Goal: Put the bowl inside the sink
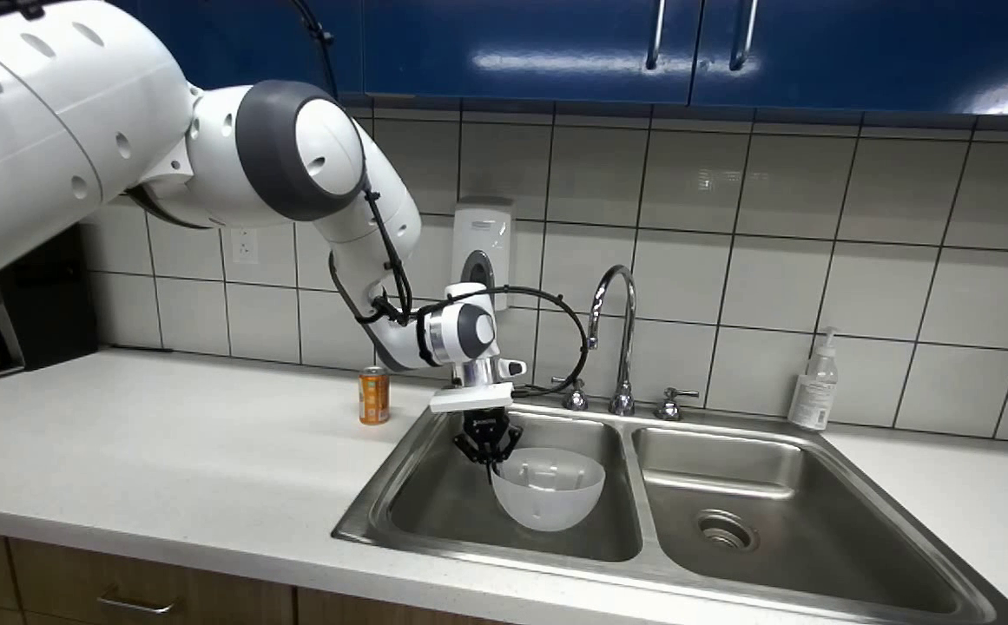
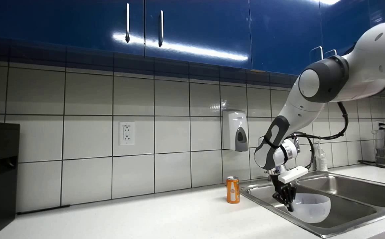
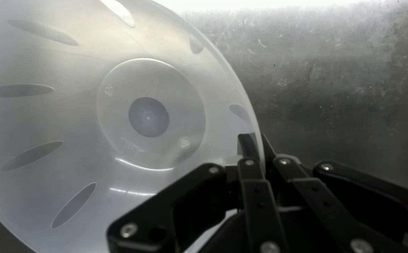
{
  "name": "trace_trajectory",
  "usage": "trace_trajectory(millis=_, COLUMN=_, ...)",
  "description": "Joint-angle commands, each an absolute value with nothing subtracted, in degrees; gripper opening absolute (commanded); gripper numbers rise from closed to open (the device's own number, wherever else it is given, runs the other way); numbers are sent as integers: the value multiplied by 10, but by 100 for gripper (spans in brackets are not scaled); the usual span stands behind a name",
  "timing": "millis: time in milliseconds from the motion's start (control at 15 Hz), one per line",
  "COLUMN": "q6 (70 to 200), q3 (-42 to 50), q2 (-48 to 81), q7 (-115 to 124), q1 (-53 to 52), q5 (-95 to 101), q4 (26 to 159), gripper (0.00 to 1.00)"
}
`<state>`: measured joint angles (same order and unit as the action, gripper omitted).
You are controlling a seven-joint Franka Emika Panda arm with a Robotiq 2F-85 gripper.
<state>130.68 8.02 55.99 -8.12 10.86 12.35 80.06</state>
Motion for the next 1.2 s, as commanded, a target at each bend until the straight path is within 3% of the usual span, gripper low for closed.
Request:
trace_trajectory(millis=0, q6=1295, q3=78, q2=566, q7=-90, q1=113, q5=115, q4=786, gripper=1)
trace_trajectory(millis=400, q6=1297, q3=77, q2=571, q7=-99, q1=115, q5=117, q4=788, gripper=1)
trace_trajectory(millis=467, q6=1295, q3=76, q2=571, q7=-99, q1=115, q5=116, q4=789, gripper=13)
trace_trajectory(millis=533, q6=1296, q3=77, q2=571, q7=-100, q1=114, q5=118, q4=790, gripper=32)
trace_trajectory(millis=1133, q6=1278, q3=74, q2=556, q7=-115, q1=117, q5=117, q4=791, gripper=97)
